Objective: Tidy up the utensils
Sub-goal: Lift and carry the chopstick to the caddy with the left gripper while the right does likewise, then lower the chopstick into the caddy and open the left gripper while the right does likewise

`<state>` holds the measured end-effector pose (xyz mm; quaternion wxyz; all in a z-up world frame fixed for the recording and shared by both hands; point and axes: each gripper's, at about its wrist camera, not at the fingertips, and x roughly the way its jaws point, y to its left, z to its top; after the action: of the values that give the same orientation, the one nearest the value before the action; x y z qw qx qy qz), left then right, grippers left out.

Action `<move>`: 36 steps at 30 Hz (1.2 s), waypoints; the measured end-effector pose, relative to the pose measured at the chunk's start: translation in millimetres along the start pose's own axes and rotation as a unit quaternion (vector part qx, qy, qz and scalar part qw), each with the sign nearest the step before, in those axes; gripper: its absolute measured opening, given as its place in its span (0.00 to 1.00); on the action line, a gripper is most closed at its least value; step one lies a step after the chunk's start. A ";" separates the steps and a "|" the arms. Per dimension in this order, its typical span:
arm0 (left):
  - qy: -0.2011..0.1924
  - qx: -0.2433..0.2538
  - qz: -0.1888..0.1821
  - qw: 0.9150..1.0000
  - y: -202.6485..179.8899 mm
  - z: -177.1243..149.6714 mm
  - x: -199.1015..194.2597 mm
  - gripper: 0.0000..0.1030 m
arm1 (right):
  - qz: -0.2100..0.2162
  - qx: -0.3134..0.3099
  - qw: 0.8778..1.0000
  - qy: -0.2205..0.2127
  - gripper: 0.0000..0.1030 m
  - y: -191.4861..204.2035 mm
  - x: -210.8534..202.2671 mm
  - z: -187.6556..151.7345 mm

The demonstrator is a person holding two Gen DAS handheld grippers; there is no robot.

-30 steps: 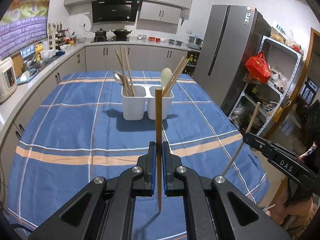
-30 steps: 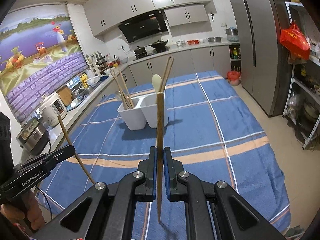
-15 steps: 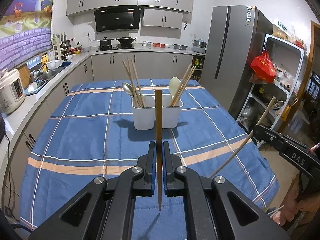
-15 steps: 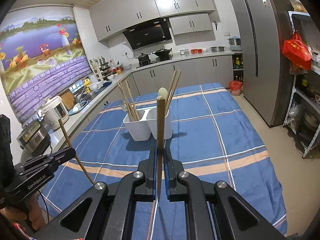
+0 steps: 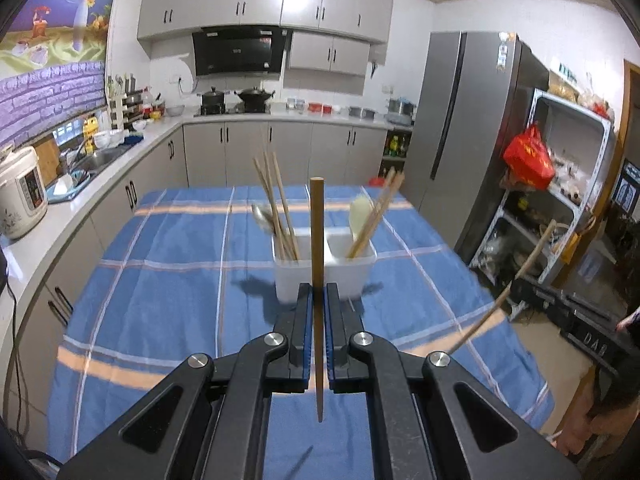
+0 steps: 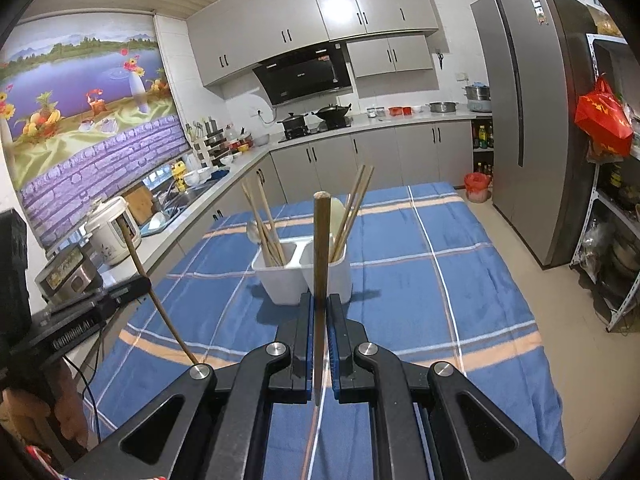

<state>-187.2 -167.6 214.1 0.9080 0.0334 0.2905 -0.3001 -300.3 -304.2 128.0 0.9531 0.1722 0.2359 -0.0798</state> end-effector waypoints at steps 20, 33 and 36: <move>-0.034 0.003 -0.024 0.999 34.6 140.7 126.7 0.05 | -0.021 -0.017 0.999 -0.037 0.07 18.0 117.4 128.0; 0.023 0.014 -0.036 0.999 30.3 122.5 195.7 0.05 | -0.034 0.004 0.999 0.019 0.07 0.2 173.0 115.0; 0.021 0.022 -0.034 0.999 27.3 118.7 196.8 0.05 | -0.035 0.005 0.999 0.023 0.07 -0.9 176.5 114.6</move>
<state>16.6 -276.6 201.6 0.8901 0.0501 0.3038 -0.3360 -97.6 -359.4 138.6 0.9432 0.1701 0.2632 -0.1104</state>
